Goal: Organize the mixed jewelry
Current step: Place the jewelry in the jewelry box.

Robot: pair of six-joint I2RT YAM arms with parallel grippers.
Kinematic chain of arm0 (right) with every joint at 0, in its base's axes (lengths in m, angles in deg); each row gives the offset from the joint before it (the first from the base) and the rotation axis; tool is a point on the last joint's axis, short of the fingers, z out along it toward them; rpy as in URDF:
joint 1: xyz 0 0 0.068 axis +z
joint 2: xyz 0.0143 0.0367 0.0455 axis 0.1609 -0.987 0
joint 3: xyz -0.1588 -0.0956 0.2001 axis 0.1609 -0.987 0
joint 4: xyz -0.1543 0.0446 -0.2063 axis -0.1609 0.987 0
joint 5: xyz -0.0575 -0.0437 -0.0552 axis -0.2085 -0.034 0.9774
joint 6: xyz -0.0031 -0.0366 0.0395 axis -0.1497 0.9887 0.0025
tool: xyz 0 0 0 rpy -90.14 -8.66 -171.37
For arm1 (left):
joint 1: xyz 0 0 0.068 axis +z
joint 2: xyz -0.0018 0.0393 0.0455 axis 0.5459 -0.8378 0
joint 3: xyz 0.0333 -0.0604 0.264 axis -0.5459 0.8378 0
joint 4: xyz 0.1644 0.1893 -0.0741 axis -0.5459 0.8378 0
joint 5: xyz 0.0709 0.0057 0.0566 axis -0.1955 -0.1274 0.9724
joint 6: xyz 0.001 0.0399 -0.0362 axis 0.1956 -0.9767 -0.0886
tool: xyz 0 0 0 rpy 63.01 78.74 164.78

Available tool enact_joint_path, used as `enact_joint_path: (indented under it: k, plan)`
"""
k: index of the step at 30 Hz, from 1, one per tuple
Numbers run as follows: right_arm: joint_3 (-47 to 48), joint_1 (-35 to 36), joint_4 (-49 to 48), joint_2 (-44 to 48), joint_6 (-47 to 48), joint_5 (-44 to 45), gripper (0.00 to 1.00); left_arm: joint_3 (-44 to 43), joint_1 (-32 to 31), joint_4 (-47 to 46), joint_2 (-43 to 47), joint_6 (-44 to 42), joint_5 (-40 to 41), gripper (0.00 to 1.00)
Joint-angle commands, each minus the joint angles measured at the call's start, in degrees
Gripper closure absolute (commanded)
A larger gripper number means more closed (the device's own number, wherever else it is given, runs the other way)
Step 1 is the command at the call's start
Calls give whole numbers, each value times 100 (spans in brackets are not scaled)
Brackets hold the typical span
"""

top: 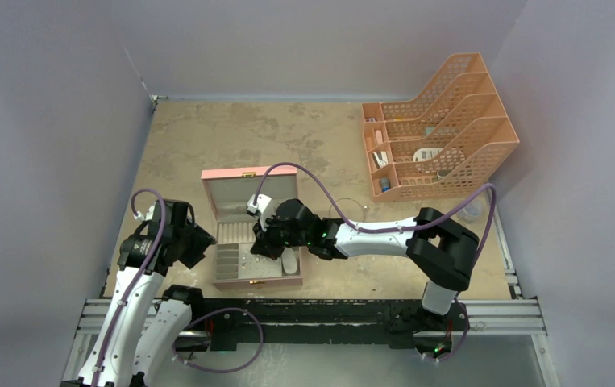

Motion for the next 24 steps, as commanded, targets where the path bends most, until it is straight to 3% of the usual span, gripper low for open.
enact_joint_path:
  k: [1, 24]
  plan:
    - [258, 33, 40, -23, 57, -19, 100, -140, 15, -54, 25, 92, 77, 56]
    - [373, 112, 350, -68, 19, 308, 100, -140, 13, -54, 28, 92, 79, 56]
